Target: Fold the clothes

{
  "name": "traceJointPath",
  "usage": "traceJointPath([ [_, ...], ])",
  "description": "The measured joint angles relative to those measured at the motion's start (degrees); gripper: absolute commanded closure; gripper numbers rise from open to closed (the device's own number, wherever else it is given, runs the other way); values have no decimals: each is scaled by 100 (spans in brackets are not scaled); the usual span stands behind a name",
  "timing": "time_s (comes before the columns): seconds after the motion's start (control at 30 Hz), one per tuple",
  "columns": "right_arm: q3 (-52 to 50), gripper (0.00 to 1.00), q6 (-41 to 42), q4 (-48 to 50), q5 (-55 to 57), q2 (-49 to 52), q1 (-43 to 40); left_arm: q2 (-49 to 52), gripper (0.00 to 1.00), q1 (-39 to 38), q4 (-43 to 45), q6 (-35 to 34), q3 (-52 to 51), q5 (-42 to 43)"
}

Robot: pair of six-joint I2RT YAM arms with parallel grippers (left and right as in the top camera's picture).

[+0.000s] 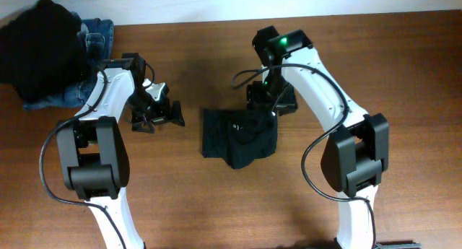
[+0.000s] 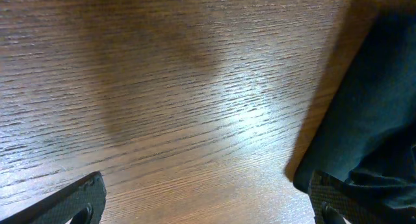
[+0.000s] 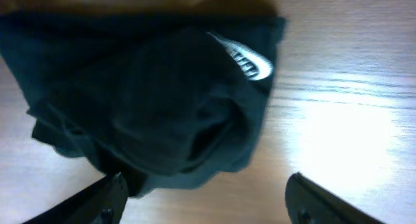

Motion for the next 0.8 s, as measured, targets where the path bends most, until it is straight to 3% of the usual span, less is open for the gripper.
traceJointPath([
  [0.13,-378,35,127,439,-293,0,114,0,1,0,-2,0,0,2],
  [0.37,-1001,44,531,1040,-522,-2,151,0,1,0,-2,0,0,2],
  [0.5,-1180,60,603,1235,-614,-2,151,0,1,0,0,0,0,0],
  [0.63,-1196,94,632,1360,-713,-2,151,0,1,0,0,0,0,2],
  [0.8,-1198,96,702,1652,-1071,-2,151,0,1,0,0,0,0,2],
])
